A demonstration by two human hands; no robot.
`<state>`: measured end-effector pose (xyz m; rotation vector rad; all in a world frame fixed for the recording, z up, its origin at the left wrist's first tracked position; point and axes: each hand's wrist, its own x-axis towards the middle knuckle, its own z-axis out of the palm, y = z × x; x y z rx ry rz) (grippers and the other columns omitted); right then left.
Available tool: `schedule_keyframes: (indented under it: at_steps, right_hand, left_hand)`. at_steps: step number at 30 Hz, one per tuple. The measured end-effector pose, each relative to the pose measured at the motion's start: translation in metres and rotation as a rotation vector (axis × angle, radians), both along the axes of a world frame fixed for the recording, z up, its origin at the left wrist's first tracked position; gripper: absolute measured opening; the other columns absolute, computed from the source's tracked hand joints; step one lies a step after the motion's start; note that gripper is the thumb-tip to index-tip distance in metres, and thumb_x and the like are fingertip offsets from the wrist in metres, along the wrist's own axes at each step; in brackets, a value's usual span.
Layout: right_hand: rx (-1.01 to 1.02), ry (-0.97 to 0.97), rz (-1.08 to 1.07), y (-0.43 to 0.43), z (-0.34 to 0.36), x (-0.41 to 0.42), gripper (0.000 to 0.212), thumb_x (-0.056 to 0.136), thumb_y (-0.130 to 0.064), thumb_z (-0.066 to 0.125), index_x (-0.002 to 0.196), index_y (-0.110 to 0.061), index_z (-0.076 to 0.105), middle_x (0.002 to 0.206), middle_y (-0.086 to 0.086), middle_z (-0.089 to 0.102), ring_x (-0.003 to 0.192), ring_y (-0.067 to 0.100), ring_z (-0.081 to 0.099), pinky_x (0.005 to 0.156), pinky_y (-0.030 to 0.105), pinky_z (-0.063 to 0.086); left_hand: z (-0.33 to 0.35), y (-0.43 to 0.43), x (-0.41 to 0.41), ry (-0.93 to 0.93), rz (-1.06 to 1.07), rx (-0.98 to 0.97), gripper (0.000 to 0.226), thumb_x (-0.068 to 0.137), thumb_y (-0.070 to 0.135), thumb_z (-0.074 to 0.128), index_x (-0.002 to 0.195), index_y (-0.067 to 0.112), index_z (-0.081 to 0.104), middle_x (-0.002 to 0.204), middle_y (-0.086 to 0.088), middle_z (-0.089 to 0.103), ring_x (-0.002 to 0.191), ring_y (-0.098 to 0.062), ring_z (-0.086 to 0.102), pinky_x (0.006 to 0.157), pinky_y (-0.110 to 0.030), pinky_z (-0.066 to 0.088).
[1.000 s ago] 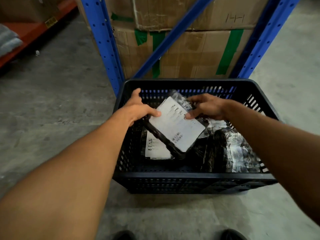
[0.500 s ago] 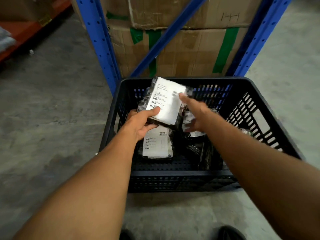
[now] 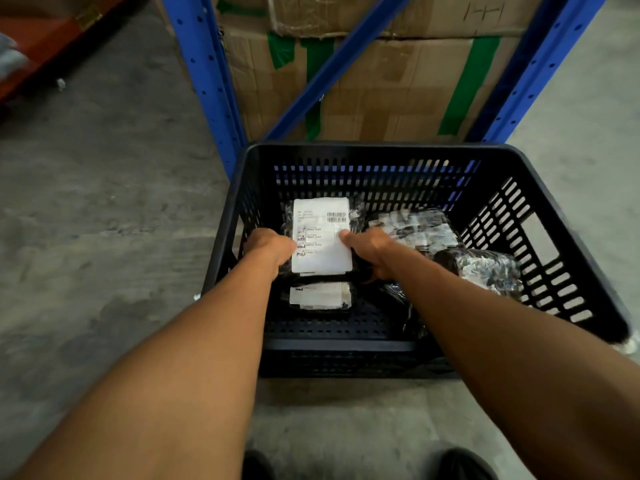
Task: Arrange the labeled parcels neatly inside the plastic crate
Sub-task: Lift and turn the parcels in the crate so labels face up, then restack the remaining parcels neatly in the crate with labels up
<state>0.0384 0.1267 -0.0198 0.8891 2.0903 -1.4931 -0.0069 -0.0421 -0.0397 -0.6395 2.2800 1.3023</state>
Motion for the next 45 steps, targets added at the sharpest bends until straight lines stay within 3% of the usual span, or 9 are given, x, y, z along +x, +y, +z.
schedule_keyframes:
  at_steps: [6, 15, 18, 29, 33, 35, 40, 43, 45]
  right_hand:
    - [0.190, -0.016, 0.171, -0.008, -0.023, -0.010, 0.040, 0.098, -0.026, 0.054, 0.127, 0.002, 0.057, 0.127, 0.018, 0.062, 0.115, 0.034, 0.060, 0.100, 0.045, 0.051]
    - [0.098, -0.088, 0.174, -0.011, -0.048, -0.015, 0.049, 0.103, -0.027, 0.038, 0.138, 0.005, 0.048, 0.143, 0.020, 0.051, 0.129, 0.034, 0.049, 0.112, 0.040, 0.037]
    - [0.075, -0.091, 0.163, -0.010, -0.048, -0.015, 0.044, 0.101, -0.024, 0.039, 0.130, 0.004, 0.054, 0.135, 0.019, 0.057, 0.118, 0.031, 0.055, 0.108, 0.040, 0.041]
    - [0.236, -0.125, 0.335, -0.021, -0.032, -0.007, 0.049, 0.106, -0.026, 0.030, 0.140, 0.007, 0.045, 0.149, 0.022, 0.043, 0.136, 0.036, 0.043, 0.110, 0.037, 0.033]
    - [0.343, -0.056, 0.428, -0.013, -0.001, -0.002, 0.036, 0.102, -0.019, 0.041, 0.124, 0.004, 0.057, 0.133, 0.019, 0.056, 0.120, 0.032, 0.056, 0.097, 0.036, 0.047]
    - [0.377, 0.000, 0.421, 0.003, 0.023, -0.002, 0.016, 0.096, -0.012, 0.051, 0.084, -0.004, 0.059, 0.099, 0.017, 0.060, 0.091, 0.026, 0.062, 0.066, 0.028, 0.054]
    - [0.596, 0.123, 0.216, 0.088, 0.082, 0.002, 0.023, 0.088, -0.004, 0.056, 0.066, -0.007, 0.050, 0.056, 0.011, 0.061, 0.062, 0.026, 0.061, 0.049, 0.023, 0.055]
    - [0.878, 0.027, 0.267, 0.139, 0.088, 0.024, 0.027, 0.089, -0.011, 0.054, 0.110, 0.005, 0.061, 0.099, 0.028, 0.068, 0.094, 0.040, 0.065, 0.073, 0.037, 0.055]
    - [0.953, -0.029, 0.380, 0.161, 0.084, 0.047, 0.035, 0.089, -0.013, 0.055, 0.120, 0.001, 0.061, 0.120, 0.024, 0.065, 0.111, 0.041, 0.063, 0.086, 0.041, 0.051]
  left_hand:
    - [-0.014, 0.003, -0.002, -0.029, -0.055, -0.183, 0.027, 0.093, 0.004, 0.060, 0.119, 0.000, 0.066, 0.115, -0.016, 0.070, 0.098, -0.029, 0.069, 0.070, -0.029, 0.055]
    - [-0.031, 0.011, -0.009, -0.219, -0.069, 0.080, 0.049, 0.090, 0.028, 0.047, 0.134, 0.006, 0.046, 0.130, -0.009, 0.056, 0.112, -0.033, 0.056, 0.088, -0.034, 0.043]
    - [-0.032, 0.010, -0.007, -0.266, -0.082, 0.044, 0.060, 0.098, 0.027, 0.044, 0.153, 0.008, 0.030, 0.151, -0.016, 0.040, 0.133, -0.039, 0.042, 0.102, -0.049, 0.038]
    - [-0.032, 0.014, 0.001, -0.143, -0.266, -0.271, 0.047, 0.104, 0.021, 0.038, 0.144, -0.002, 0.044, 0.146, -0.020, 0.048, 0.127, -0.035, 0.052, 0.102, -0.036, 0.045]
    - [-0.017, 0.033, 0.010, 0.023, -0.260, -0.546, 0.037, 0.099, 0.010, 0.046, 0.134, -0.001, 0.055, 0.135, -0.021, 0.057, 0.119, -0.036, 0.059, 0.094, -0.040, 0.051]
    - [-0.001, 0.050, 0.014, 0.080, -0.177, -0.590, 0.038, 0.097, 0.010, 0.052, 0.134, 0.003, 0.056, 0.137, -0.021, 0.055, 0.123, -0.038, 0.056, 0.097, -0.044, 0.049]
    - [0.035, 0.108, 0.033, 0.114, -0.342, -0.161, 0.029, 0.086, 0.012, 0.070, 0.114, 0.007, 0.068, 0.113, -0.014, 0.070, 0.103, -0.033, 0.068, 0.089, -0.043, 0.058]
    - [0.057, 0.146, 0.058, -0.074, -0.546, 0.154, 0.037, 0.081, 0.012, 0.076, 0.115, 0.017, 0.063, 0.111, -0.001, 0.062, 0.106, -0.020, 0.063, 0.091, -0.044, 0.058]
    - [0.062, 0.170, 0.072, -0.137, -0.698, 0.180, 0.071, 0.075, 0.026, 0.084, 0.136, 0.019, 0.048, 0.130, -0.001, 0.053, 0.114, -0.021, 0.056, 0.092, -0.044, 0.055]
